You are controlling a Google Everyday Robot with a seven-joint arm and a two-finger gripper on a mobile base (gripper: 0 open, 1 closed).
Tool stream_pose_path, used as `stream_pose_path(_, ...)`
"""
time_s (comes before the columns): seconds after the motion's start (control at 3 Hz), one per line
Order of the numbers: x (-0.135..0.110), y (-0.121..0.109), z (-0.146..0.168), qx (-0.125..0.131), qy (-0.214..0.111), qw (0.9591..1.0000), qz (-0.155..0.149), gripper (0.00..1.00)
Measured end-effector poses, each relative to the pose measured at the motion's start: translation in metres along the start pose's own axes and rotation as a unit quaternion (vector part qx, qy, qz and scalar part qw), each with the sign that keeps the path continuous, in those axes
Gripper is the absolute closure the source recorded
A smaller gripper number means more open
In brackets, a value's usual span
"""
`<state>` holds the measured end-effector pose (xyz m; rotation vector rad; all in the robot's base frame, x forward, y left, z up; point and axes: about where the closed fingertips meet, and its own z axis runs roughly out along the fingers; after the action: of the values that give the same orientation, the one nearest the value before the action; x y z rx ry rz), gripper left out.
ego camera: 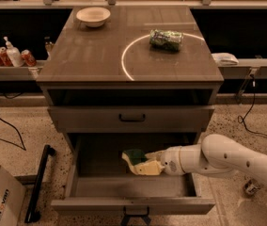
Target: Place sponge into middle drawer
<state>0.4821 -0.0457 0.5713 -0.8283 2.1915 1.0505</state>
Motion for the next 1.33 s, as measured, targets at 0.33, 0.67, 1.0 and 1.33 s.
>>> stream_pose_path(0.33,0.019,-0.028,0.015,0.002,-0.008,0.9997,0.025,0.82)
stream_pose_path(0.67,0.045,-0.056,0.027,0.011,0.0,0.9983,0.057,0.59)
stream_pose_path(1.0,0.076,-0.081,0.032,0.027,0.008,0.9947,0.098,0.39)
stream_pose_path(1.33,0.104,-0.104,0.031,0.045,0.005,0.9894,0.138,0.39)
